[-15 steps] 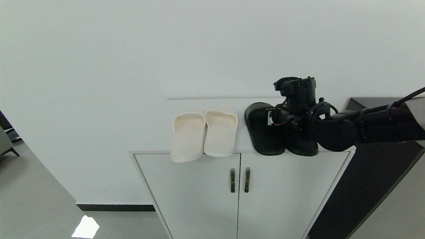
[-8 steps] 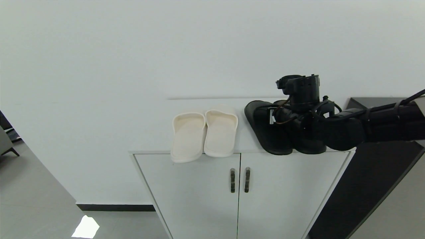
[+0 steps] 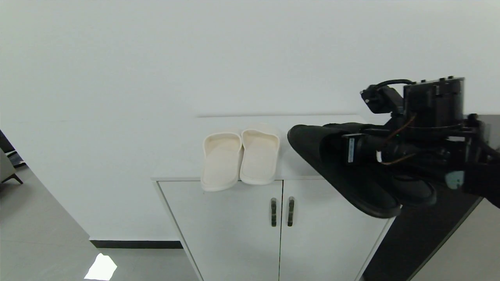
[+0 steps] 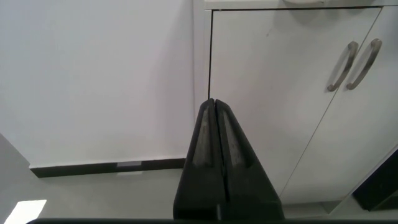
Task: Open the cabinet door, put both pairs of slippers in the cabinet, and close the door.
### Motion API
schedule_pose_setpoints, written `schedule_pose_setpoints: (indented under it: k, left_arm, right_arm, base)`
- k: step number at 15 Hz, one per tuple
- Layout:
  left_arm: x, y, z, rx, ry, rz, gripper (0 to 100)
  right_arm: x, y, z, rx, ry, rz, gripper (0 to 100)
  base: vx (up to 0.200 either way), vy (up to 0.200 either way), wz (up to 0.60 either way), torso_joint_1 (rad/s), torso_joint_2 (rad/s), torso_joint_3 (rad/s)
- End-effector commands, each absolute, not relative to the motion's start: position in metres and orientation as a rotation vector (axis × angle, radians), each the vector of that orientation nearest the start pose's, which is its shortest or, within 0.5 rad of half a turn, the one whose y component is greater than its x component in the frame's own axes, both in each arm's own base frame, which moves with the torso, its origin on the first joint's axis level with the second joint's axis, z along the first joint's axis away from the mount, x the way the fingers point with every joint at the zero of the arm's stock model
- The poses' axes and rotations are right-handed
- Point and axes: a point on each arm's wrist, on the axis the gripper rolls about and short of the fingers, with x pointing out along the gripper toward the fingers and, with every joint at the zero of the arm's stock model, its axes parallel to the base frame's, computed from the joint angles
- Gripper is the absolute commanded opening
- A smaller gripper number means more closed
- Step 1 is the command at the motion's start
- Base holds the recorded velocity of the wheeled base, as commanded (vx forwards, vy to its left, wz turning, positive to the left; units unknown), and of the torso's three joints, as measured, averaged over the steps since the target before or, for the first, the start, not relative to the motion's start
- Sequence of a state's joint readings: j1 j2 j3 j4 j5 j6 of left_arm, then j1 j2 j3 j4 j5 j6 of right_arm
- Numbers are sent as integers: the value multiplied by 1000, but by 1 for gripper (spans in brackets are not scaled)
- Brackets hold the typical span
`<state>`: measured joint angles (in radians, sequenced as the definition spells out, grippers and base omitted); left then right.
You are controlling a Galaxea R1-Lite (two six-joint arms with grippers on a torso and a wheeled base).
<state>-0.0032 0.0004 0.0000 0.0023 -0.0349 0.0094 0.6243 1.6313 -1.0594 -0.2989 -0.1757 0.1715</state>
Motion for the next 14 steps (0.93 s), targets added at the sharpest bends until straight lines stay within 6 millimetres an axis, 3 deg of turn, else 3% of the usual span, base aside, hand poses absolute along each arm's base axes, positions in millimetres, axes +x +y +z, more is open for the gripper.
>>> schedule_pose_setpoints:
  k: [1,6,13,14]
  left_arm:
    - [-23,-1,75,9,3,-38,0]
    - [-23,-1,75,11,4,-38,0]
    - [-23,-1,75,9,1,-38,0]
    - [-23,-1,75,9,1,-38,0]
  right_arm:
    - [189,148,254,106,263,591,0]
    - [139,129,236,102,306,829,0]
    - [139,130,222,86,361,845,0]
    - [140,130,221,86,365,850,0]
  base:
    - [0,0,0,0,0,0]
    - [0,0,0,0,0,0]
    - [0,0,0,0,0,0]
    - [-200,0,0,2,-2,2]
